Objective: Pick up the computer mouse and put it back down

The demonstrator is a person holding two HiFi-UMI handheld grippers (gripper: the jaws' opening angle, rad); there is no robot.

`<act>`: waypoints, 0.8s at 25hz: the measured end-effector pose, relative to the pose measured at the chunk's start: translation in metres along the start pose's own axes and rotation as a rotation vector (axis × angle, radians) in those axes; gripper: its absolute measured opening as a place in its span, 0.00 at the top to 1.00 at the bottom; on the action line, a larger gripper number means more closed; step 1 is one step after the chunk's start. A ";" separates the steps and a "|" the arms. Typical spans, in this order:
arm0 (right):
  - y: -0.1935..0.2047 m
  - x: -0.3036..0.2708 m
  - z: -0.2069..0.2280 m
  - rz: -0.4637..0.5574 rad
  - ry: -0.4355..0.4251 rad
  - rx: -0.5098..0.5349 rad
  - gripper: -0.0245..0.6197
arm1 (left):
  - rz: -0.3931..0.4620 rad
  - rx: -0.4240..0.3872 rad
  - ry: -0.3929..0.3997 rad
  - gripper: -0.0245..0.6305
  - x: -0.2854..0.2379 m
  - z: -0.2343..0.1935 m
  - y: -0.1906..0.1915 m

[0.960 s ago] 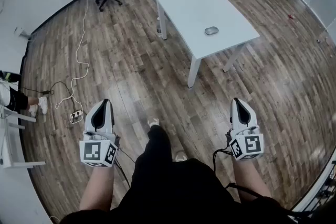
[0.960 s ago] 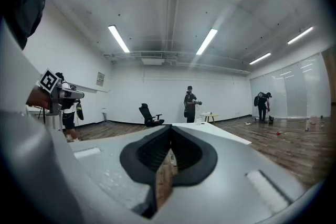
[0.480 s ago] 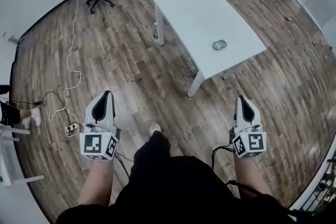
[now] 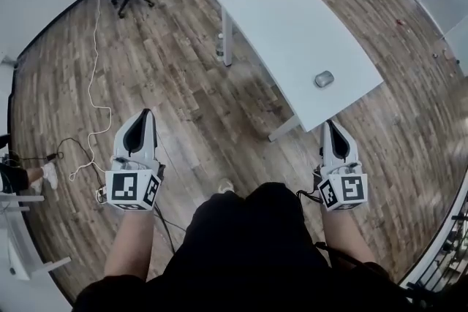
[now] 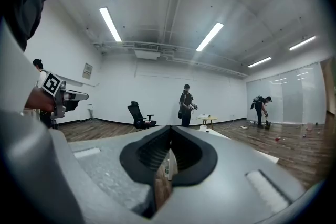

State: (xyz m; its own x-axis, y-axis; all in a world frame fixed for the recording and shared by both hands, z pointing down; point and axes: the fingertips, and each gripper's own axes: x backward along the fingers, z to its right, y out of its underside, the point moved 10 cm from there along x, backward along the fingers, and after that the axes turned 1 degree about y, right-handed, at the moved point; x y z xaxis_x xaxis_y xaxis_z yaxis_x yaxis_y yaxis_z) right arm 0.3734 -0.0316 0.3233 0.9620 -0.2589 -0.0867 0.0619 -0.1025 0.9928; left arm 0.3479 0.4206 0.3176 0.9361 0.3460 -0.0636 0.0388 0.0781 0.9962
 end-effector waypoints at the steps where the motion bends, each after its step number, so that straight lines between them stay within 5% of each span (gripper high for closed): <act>1: 0.001 -0.006 -0.002 -0.005 -0.002 0.006 0.96 | 0.002 0.005 0.004 0.96 -0.006 -0.003 0.001; 20: 0.016 -0.193 0.005 0.022 -0.010 -0.015 0.96 | -0.011 -0.006 -0.054 0.96 -0.117 -0.088 0.013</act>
State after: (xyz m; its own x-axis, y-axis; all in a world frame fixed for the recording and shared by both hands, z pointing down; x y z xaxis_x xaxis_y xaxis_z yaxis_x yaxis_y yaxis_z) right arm 0.1872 0.0115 0.3550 0.9605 -0.2702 -0.0658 0.0451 -0.0821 0.9956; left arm 0.2084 0.4638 0.3324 0.9532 0.2940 -0.0710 0.0472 0.0871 0.9951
